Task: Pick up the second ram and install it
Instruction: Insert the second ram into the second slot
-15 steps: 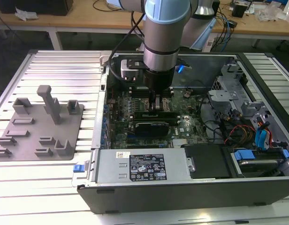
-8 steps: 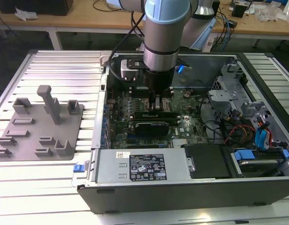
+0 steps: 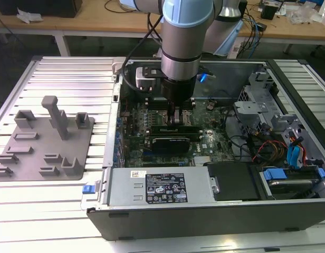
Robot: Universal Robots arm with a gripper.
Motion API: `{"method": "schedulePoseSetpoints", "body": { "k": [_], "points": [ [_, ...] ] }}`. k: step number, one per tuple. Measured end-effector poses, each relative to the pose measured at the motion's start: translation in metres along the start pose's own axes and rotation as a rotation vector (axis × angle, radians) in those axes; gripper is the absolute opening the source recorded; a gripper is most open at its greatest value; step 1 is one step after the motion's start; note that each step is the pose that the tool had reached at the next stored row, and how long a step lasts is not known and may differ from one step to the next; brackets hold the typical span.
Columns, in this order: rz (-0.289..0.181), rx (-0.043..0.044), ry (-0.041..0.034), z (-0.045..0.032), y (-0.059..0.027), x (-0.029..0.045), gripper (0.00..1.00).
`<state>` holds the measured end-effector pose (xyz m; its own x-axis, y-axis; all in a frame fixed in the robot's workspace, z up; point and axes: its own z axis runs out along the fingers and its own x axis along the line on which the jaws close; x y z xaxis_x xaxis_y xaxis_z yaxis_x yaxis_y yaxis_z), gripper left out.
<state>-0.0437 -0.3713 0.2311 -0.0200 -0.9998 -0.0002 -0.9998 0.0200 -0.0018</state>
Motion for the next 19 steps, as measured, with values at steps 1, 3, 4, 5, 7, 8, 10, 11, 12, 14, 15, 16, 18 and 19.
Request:
{"method": "schedulePoseSetpoints", "body": {
  "k": [1,3,4,5,7,8,10,11,12,14,15,16,18,19],
  "points": [
    [0.0,0.0,0.0001,0.0,0.0001,0.0,0.09],
    [0.0,0.0,0.0002,0.0001,0.0,0.0,0.09],
    [0.0,0.0001,-0.0001,0.0004,0.0001,0.0,0.09],
    [0.0,0.0002,-0.0004,0.0011,0.0002,-0.0001,0.09],
    [0.0,-0.0001,0.0003,0.0018,0.0002,0.0001,0.09],
    [0.0,-0.0001,0.0001,0.0021,0.0002,0.0,0.09],
    [0.0,0.0006,-0.0001,0.0025,0.0001,0.0,0.09],
    [0.0,0.0,0.0,0.0026,0.0002,0.0,0.1],
    [0.0,0.0,0.0001,0.0027,0.0002,0.0,0.17],
    [0.0,0.0,0.0,0.0002,0.0002,-0.0003,0.17],
    [0.0,0.0,0.0001,-0.0017,0.0002,-0.0005,0.17],
    [0.0,0.0001,0.0,-0.0031,0.0002,-0.0006,0.17],
    [0.0,0.0004,0.0,-0.0127,0.0002,-0.0009,0.17],
    [0.0,0.0005,-0.0001,-0.0158,0.0001,-0.001,0.17]
  ]
}}
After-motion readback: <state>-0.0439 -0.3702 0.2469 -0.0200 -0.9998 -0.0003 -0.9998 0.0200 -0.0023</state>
